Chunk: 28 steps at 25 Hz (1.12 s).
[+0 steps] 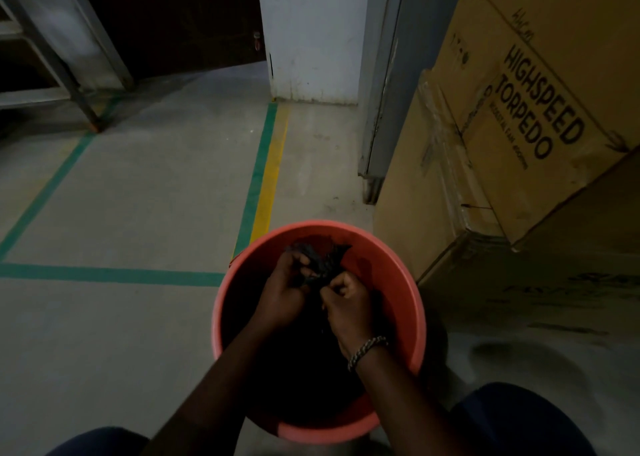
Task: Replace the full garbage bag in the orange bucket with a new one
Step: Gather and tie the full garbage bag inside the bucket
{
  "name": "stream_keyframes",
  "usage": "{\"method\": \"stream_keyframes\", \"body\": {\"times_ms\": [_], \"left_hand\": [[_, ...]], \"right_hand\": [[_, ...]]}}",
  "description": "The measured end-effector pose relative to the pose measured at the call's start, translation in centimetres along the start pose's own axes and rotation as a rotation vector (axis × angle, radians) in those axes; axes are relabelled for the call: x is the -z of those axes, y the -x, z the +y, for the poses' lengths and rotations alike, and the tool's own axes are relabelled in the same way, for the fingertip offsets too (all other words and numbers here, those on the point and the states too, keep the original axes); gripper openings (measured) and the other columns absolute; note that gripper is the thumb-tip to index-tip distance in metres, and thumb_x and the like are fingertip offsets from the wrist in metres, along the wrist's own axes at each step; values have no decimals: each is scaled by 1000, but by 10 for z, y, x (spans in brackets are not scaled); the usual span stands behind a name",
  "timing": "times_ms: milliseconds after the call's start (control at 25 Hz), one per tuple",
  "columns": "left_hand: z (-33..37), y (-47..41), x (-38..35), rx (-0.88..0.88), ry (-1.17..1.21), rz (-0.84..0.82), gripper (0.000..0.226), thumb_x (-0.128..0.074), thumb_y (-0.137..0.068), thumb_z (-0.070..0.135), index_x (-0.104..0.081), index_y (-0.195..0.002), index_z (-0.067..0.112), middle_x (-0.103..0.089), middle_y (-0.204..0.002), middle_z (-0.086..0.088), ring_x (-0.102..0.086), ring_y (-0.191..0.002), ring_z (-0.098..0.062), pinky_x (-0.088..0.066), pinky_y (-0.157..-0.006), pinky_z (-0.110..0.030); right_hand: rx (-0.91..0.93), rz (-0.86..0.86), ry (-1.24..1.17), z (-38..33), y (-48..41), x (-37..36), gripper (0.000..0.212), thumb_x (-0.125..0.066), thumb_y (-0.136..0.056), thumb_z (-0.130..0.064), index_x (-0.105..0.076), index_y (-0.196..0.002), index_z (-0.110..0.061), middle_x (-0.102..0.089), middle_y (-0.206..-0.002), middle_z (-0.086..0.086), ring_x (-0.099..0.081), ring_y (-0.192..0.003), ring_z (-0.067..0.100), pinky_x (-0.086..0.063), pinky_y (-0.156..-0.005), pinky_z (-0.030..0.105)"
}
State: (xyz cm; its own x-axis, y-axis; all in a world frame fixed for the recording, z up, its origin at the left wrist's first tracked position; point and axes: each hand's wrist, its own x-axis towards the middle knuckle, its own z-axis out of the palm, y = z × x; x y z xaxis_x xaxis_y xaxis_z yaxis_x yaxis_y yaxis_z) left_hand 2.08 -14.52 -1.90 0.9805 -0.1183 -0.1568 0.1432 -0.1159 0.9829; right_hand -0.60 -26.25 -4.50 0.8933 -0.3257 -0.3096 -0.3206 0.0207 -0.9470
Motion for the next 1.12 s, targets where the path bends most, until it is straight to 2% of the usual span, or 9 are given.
{"method": "stream_keyframes", "body": {"times_ms": [200, 320, 440, 520, 600, 720, 800, 920, 1120], "left_hand": [[0, -3, 2, 195, 204, -36, 34, -54, -73, -13, -46, -97, 10, -54, -77, -11, -57, -61, -19, -48, -56, -29], [-1, -5, 3, 263, 248, -89, 24, -53, -74, -7, -51, -94, 7, -54, -75, -9, -57, -59, -14, -47, -57, -26], [-4, -10, 13, 274, 245, -173, 30, -56, -64, 7, -57, -95, 7, -60, -85, -7, -58, -75, -15, -47, -68, -27], [-6, -9, 18, 273, 196, -213, 33, -63, -69, 8, -57, -101, 6, -61, -86, -7, -58, -79, -18, -47, -73, -31], [-7, -9, 19, 197, 53, -164, 32, -71, -77, 2, -55, -102, 10, -61, -82, -3, -58, -75, -13, -50, -69, -25], [-1, -10, 17, 152, -27, -58, 31, -67, -84, -11, -53, -101, 11, -64, -80, -4, -62, -70, -10, -51, -63, -19], [4, -7, 18, 216, 43, -90, 28, -63, -85, -14, -57, -98, 9, -67, -78, -4, -65, -64, -7, -52, -59, -17], [10, 2, 20, 319, 225, -218, 26, -55, -88, -16, -61, -105, 3, -68, -88, -13, -70, -71, -14, -57, -62, -23], [-1, -7, 22, 213, 47, -97, 24, -68, -85, 2, -57, -106, 8, -63, -87, -11, -62, -74, -15, -50, -66, -22]], "right_hand": [[-21, -2, -22, 1, -7, 8, 21, -59, -83, 5, -56, -78, -15, -58, -56, 3, -51, -49, 11, -42, -49, 24], [-53, -45, -52, 4, -6, 7, 25, -58, -84, 6, -56, -76, -17, -57, -56, 2, -53, -52, 16, -44, -50, 27], [-81, -86, -59, 4, -4, 3, 24, -56, -86, 8, -56, -76, -14, -57, -59, 4, -54, -54, 16, -50, -51, 30], [-112, -99, -91, 4, -7, 6, 21, -56, -89, 8, -58, -81, -11, -61, -71, 10, -61, -63, 18, -56, -57, 34], [-118, -112, -75, 1, -13, 12, 19, -56, -91, 6, -59, -85, -11, -63, -77, 11, -63, -63, 16, -56, -61, 36], [-81, -129, -49, -3, -17, 14, 19, -55, -92, 10, -56, -86, -9, -58, -70, 8, -59, -55, 11, -57, -57, 33], [-32, -112, -13, -4, -18, 14, 24, -56, -91, 12, -56, -82, -11, -57, -73, 6, -61, -59, 13, -59, -56, 35], [7, -129, 52, 0, -17, 14, 31, -57, -89, 12, -58, -76, -16, -59, -76, 5, -64, -66, 19, -61, -56, 38], [-184, -134, 12, -14, -16, 13, 19, -51, -90, 8, -58, -83, -8, -56, -78, 13, -61, -66, 18, -62, -64, 37]]}}
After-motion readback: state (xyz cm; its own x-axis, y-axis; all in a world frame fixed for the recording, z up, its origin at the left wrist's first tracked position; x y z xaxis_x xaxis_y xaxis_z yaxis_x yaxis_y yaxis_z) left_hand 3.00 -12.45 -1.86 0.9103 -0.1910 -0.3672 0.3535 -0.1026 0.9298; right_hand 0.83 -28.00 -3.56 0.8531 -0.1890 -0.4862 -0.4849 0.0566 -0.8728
